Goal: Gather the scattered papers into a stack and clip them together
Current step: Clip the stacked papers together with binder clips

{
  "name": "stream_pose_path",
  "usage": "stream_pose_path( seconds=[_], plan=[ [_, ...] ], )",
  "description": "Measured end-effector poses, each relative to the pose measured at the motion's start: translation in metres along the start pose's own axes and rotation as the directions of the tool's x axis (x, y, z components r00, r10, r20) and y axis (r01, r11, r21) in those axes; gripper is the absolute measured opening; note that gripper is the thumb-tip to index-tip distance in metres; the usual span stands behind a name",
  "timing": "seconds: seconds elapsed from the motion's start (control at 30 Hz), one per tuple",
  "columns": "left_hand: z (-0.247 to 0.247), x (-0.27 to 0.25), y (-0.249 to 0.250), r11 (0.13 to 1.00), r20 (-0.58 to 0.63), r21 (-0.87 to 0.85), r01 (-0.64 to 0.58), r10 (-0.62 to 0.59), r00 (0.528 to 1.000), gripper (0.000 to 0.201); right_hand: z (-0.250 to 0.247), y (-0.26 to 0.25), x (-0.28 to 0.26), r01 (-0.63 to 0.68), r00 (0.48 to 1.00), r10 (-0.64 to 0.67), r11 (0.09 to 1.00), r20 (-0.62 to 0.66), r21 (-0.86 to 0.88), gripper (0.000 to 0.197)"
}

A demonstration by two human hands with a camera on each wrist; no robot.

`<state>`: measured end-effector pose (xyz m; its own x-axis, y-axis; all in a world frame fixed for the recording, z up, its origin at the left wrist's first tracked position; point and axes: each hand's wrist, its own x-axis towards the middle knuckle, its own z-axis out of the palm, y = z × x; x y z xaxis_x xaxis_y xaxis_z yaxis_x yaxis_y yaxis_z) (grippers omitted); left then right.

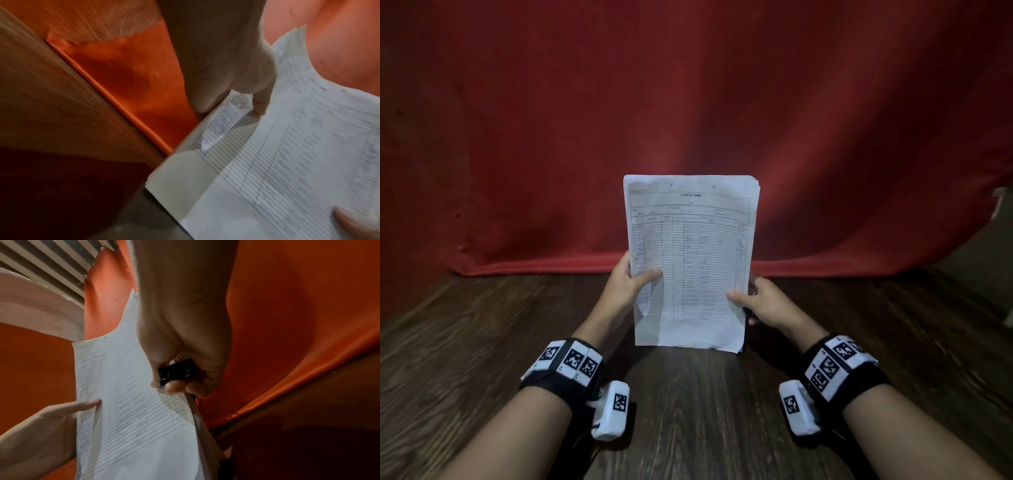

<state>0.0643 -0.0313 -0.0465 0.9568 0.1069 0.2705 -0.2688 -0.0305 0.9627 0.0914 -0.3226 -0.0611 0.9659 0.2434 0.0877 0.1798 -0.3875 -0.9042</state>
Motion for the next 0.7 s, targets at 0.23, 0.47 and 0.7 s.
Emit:
stream_pose_path(
  seconds=[0.23, 0.47, 0.7],
  plan=[
    [0.002, 0.001, 0.031, 0.996, 0.063, -0.057, -0.062, 0.065, 0.996, 0.041, -0.008, -0.03, -0.001, 0.135, 0.979, -0.099, 0.97, -0.176, 0.203, 0.01],
    [-0.005, 0.003, 0.024, 0.959, 0.4, 0.137, 0.247, -0.282, 0.872, 0.031, -0.037, -0.053, 0.004, 0.173, 0.948, -0.081, 0.943, -0.307, 0.284, 0.014],
    [-0.008, 0.012, 0.023, 0.939, 0.369, 0.276, 0.207, -0.302, 0.879, 0.03, -0.05, -0.064, 0.004, 0.113, 0.965, -0.049, 0.965, -0.259, 0.237, 0.014]
  ],
)
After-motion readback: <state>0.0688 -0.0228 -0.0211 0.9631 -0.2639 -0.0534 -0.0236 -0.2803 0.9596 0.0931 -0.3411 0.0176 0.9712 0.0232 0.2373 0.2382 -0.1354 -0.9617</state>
